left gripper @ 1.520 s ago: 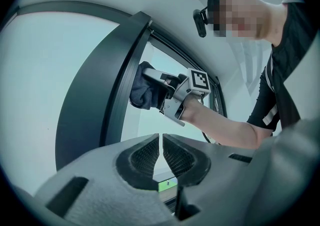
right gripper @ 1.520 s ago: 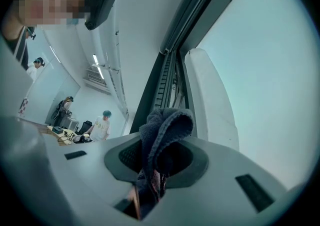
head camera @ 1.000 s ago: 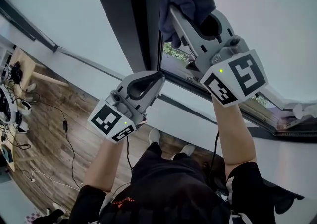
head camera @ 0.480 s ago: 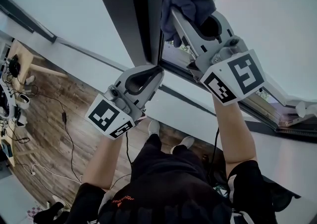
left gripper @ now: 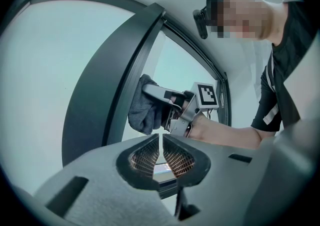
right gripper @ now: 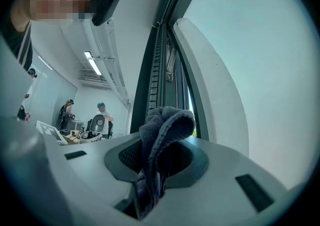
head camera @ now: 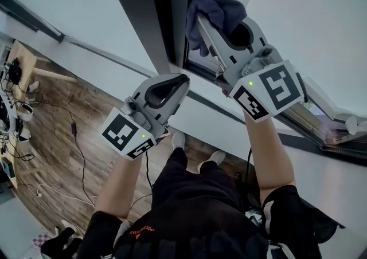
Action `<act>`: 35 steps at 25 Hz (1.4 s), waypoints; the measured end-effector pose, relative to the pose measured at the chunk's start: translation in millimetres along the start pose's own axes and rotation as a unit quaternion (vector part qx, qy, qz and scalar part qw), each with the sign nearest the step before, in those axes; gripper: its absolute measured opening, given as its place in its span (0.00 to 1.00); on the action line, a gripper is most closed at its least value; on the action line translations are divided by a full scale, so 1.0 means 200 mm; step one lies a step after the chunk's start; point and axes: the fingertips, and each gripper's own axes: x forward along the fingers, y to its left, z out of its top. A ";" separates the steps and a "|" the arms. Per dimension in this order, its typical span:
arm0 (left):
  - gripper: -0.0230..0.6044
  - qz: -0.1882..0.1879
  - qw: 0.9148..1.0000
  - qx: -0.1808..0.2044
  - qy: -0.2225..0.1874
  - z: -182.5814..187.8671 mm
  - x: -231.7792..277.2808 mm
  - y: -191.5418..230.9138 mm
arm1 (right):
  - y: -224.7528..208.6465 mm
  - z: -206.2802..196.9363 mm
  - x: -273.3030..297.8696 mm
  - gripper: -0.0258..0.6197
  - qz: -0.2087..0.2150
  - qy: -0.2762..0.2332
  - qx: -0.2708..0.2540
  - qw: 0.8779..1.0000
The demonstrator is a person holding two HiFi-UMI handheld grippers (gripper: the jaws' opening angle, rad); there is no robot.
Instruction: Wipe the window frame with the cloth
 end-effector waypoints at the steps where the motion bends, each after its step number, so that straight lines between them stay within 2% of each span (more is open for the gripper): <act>1: 0.10 0.001 1.000 -0.002 0.001 -0.01 0.00 0.00 | 0.00 -0.02 0.00 0.17 0.000 0.002 0.002 1.000; 11: 0.10 0.014 1.000 -0.016 0.010 -0.14 -0.02 0.03 | 0.02 -0.24 -0.04 0.17 -0.003 0.023 0.026 0.999; 21: 0.10 0.024 0.999 -0.022 0.015 -0.22 -0.08 0.04 | 0.08 -0.39 -0.05 0.17 -0.004 0.036 0.035 0.999; 35: 0.10 0.032 0.998 -0.043 0.031 -0.37 -0.07 0.07 | 0.05 -0.62 -0.09 0.17 -0.011 0.060 0.061 0.996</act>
